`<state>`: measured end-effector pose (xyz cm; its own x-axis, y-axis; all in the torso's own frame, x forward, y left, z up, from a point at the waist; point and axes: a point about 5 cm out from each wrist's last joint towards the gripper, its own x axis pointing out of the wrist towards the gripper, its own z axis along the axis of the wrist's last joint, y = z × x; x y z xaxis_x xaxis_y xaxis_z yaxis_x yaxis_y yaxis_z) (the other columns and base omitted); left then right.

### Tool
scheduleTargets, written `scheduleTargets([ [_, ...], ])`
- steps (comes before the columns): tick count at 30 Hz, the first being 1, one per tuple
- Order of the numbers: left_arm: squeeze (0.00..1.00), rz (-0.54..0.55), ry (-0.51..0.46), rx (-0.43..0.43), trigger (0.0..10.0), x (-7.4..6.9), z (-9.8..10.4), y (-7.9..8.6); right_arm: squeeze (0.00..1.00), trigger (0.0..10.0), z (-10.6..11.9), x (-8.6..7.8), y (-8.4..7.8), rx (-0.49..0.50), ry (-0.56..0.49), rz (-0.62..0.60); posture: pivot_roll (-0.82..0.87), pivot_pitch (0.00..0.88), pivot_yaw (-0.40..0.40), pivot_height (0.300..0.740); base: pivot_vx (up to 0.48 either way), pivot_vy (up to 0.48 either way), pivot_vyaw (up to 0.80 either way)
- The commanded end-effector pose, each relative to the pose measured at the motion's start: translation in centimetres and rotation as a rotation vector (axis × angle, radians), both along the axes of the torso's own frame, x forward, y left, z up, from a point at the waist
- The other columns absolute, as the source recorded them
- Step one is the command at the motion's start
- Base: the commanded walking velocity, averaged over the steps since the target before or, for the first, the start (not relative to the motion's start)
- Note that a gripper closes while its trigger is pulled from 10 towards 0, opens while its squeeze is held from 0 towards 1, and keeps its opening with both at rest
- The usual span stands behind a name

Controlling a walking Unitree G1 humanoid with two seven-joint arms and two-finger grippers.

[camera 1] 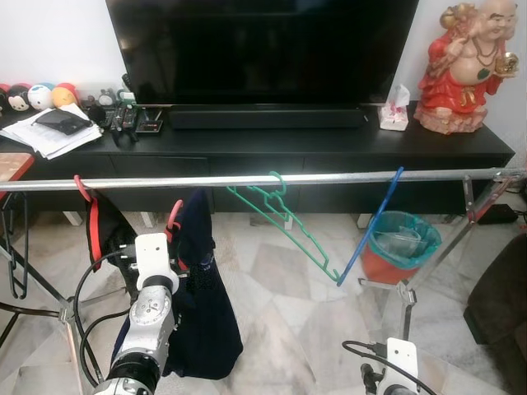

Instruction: Hang hanger

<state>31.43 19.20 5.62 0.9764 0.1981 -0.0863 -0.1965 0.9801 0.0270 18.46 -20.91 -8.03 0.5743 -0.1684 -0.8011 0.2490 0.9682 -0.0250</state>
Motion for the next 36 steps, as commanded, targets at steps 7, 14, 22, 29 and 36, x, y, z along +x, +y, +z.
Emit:
scheduleTargets([
  [7,0.00,-0.005,-0.033,0.005,10.0,0.4,0.8,-0.3,0.00,10.0,-0.1,-0.2,-0.1,-0.009,0.010,0.010,0.03,0.000,0.003,0.740,0.000,-0.356,0.11],
  [14,0.00,0.007,-0.028,0.014,10.0,0.5,0.8,-0.1,0.00,10.0,-0.1,-0.1,0.0,-0.006,0.008,0.012,0.03,0.000,0.001,0.740,0.000,-0.388,0.00],
  [22,0.00,0.058,0.003,0.012,10.0,0.4,0.4,0.6,0.00,10.0,-0.1,-0.1,0.0,-0.004,0.007,0.015,0.03,0.000,-0.002,0.740,0.000,-0.204,0.00],
  [29,0.00,0.080,-0.005,0.013,10.0,0.6,0.9,1.7,0.00,10.0,-0.1,-0.1,0.1,-0.002,0.007,0.016,0.02,0.000,-0.001,0.740,0.000,0.000,0.00],
  [36,0.00,0.100,-0.013,0.015,10.0,0.7,1.2,2.8,0.00,10.0,-0.1,-0.2,0.1,0.005,0.006,0.005,0.03,0.000,0.002,0.740,0.000,0.000,0.00],
])
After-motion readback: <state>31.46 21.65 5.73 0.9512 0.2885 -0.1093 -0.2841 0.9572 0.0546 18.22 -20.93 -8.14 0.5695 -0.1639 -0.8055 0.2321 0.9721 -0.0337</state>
